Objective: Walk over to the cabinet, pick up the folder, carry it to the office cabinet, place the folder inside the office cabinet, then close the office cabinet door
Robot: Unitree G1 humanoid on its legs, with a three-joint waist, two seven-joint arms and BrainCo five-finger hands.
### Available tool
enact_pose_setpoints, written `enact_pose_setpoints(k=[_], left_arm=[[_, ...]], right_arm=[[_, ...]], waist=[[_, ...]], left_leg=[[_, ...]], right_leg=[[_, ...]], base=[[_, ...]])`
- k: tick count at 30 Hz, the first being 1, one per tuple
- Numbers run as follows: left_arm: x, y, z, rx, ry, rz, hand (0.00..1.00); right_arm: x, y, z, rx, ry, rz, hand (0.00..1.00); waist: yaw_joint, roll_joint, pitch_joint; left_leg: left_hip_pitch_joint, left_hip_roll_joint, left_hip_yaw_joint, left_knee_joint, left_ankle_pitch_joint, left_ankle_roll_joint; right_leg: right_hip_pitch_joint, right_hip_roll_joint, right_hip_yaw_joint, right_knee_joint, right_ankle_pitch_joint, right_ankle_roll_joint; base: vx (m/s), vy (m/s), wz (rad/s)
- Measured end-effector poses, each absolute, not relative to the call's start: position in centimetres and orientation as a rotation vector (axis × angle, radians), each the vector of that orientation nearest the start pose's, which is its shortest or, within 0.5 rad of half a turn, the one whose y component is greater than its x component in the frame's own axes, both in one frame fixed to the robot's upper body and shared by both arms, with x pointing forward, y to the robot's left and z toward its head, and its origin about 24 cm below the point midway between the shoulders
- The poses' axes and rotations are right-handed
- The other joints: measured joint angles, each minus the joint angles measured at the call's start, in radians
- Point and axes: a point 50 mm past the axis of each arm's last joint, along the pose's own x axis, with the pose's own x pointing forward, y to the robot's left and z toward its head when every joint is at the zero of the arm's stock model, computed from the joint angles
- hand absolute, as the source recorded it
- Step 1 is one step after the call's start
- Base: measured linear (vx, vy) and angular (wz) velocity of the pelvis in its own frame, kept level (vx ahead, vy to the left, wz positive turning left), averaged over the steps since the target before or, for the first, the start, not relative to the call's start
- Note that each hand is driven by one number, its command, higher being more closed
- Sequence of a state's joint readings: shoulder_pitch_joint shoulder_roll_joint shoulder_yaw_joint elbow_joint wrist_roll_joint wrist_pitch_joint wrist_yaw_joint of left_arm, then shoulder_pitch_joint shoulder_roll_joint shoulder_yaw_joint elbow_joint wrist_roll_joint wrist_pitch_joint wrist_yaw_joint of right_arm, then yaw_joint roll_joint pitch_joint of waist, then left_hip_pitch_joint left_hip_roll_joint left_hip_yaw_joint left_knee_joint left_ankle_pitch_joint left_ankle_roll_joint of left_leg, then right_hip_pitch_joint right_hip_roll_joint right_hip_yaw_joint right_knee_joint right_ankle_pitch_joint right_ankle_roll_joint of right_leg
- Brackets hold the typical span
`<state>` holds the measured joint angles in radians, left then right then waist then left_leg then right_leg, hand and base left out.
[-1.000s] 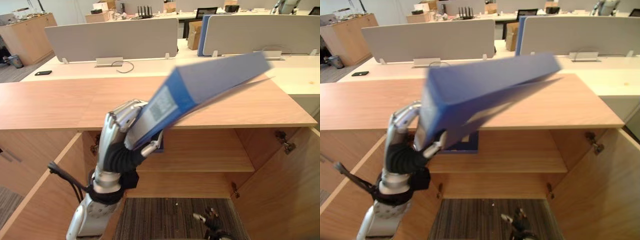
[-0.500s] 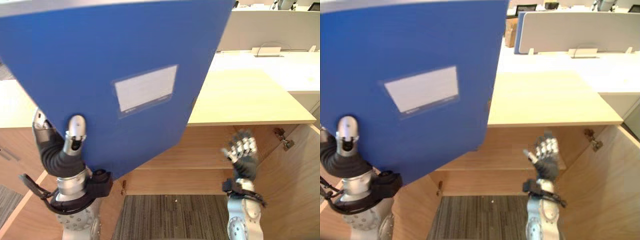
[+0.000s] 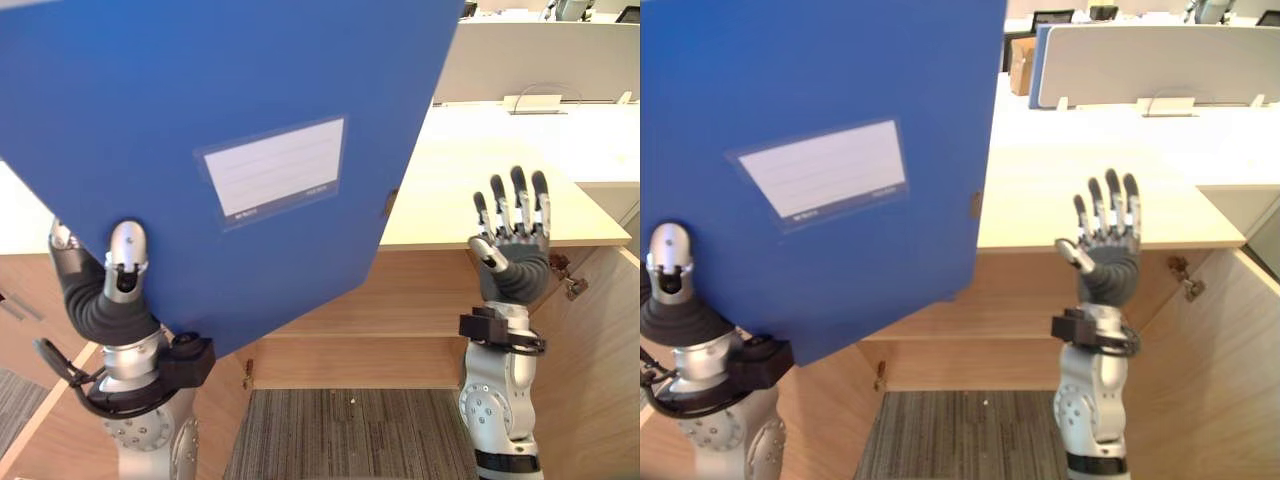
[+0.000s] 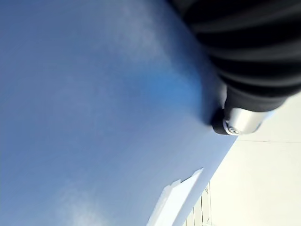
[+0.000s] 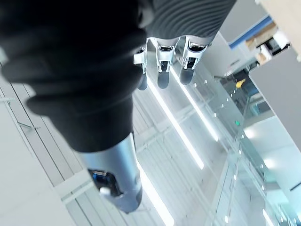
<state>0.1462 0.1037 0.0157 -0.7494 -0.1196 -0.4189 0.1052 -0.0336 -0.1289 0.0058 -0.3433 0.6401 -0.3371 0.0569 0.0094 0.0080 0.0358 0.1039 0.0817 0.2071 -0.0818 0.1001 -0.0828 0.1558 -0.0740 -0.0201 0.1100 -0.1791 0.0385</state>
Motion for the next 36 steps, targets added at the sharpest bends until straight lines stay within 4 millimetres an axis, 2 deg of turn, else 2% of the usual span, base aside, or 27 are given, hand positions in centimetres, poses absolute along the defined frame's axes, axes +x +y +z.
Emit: enact_pose_setpoints(k=[5,12,19,20,29,30,32,34,36], left_arm=[[16.4,16.2,20.5,-0.068,-1.017,0.007,1.00],[16.9,15.5,20.1,-0.089,-0.992,-0.033,1.00],[17.1,15.9,20.0,-0.105,-0.987,-0.010,1.00],[17.1,15.9,20.0,-0.105,-0.990,-0.007,1.00],[16.7,16.3,20.1,-0.139,-1.013,0.012,1.00],[16.7,16.4,19.9,-0.146,-1.004,0.013,0.00],[16.9,16.5,19.4,-0.153,-0.974,0.015,0.00],[17.7,16.9,17.9,-0.151,-0.876,-0.012,0.00],[18.6,17.0,14.9,-0.185,-0.696,-0.083,0.00]], right_arm=[[24.2,-13.9,17.3,0.581,-0.717,0.373,0.00],[25.3,-10.8,17.4,0.582,-0.649,0.539,0.00],[26.4,-10.1,18.3,0.514,-0.640,0.614,0.00],[26.6,-10.0,18.5,0.497,-0.639,0.627,1.00],[27.2,-9.7,20.7,0.300,-0.652,0.752,1.00],[27.2,-9.6,20.7,0.288,-0.643,0.765,1.00],[27.3,-9.7,20.6,0.267,-0.622,0.780,1.00],[27.6,-9.8,20.0,0.209,-0.566,0.798,1.00],[28.0,-10.4,18.5,0.140,-0.463,0.805,1.00]], waist=[[0.002,0.000,0.007],[0.007,0.002,0.013],[0.013,0.002,0.013],[0.013,0.002,0.013],[0.024,0.003,0.013],[0.026,0.003,0.012],[0.030,0.005,0.011],[0.031,0.008,0.009],[0.030,0.014,-0.003]], left_leg=[[0.000,-0.001,-0.004,0.000,0.001,0.000],[0.002,-0.003,-0.006,-0.002,0.002,0.001],[0.003,-0.004,-0.007,-0.003,0.004,0.002],[0.003,-0.004,-0.007,-0.003,0.004,0.002],[0.001,-0.004,-0.006,-0.003,0.007,0.003],[0.000,-0.004,-0.006,-0.003,0.007,0.003],[-0.001,-0.004,-0.006,-0.003,0.007,0.003],[-0.002,-0.004,-0.007,-0.003,0.008,0.004],[-0.017,-0.004,-0.008,-0.003,0.011,0.006]], right_leg=[[0.002,0.000,-0.003,0.001,0.000,0.000],[0.004,-0.002,-0.003,0.002,0.000,0.000],[0.004,-0.002,-0.003,0.003,0.001,0.001],[0.004,-0.002,-0.003,0.004,0.001,0.001],[0.000,-0.002,-0.003,0.006,0.002,0.000],[-0.001,-0.002,-0.002,0.006,0.002,-0.001],[-0.001,-0.002,-0.002,0.006,0.003,-0.001],[-0.003,-0.002,-0.002,0.006,0.004,-0.002],[-0.016,-0.002,-0.002,0.006,0.008,-0.002]], base=[[0.00,0.000,0.00],[0.00,0.000,0.00],[0.00,0.000,0.00],[0.00,0.000,0.00],[0.00,0.000,0.00],[0.00,0.000,0.00],[0.00,0.000,0.00],[0.00,0.000,0.00],[0.00,0.000,0.00]])
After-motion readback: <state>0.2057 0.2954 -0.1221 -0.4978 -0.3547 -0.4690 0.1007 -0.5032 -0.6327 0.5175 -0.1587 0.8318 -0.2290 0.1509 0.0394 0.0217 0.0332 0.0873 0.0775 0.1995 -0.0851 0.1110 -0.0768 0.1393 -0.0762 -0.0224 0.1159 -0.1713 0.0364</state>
